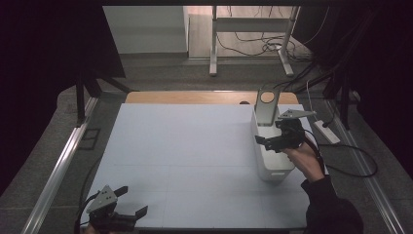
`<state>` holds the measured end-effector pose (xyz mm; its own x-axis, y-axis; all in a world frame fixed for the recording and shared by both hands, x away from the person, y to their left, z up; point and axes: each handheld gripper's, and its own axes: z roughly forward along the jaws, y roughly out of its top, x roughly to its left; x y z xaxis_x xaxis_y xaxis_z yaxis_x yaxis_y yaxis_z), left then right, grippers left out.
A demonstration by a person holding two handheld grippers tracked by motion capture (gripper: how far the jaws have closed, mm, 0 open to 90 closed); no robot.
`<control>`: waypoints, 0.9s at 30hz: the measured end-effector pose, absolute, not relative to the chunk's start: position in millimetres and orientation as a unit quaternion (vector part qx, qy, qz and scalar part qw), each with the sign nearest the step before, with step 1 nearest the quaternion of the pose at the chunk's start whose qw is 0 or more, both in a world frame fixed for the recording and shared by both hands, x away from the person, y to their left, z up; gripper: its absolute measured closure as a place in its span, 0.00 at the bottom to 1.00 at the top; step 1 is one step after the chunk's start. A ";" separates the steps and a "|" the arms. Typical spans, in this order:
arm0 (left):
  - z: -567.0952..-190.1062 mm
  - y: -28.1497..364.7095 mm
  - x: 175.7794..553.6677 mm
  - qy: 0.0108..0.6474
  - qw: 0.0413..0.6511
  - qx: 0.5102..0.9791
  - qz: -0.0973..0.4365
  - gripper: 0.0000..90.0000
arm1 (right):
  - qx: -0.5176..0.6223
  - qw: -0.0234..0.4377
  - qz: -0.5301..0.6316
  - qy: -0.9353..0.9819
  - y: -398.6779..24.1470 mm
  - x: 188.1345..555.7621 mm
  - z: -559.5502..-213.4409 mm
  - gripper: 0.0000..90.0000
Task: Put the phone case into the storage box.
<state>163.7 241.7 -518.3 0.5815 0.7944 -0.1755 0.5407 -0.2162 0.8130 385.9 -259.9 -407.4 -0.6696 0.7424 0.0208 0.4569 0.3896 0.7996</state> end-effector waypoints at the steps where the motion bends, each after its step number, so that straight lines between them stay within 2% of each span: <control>1: -518.3 241.6 163.6 0.436 0.450 0.767 0.141 0.00 | 0.369 0.174 0.410 0.816 -260.6 382.8 -408.4 0.00; 27: -518.3 241.2 163.4 0.436 0.447 0.768 0.143 0.00 | 0.375 0.194 0.411 0.808 -282.5 323.2 -411.4 0.00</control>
<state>163.4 241.2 -518.3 0.5796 0.7969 -0.1702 0.5418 -0.2208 0.8110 323.2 -282.5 -411.4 -0.6434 0.7655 -0.0051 0.4473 0.3813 0.8090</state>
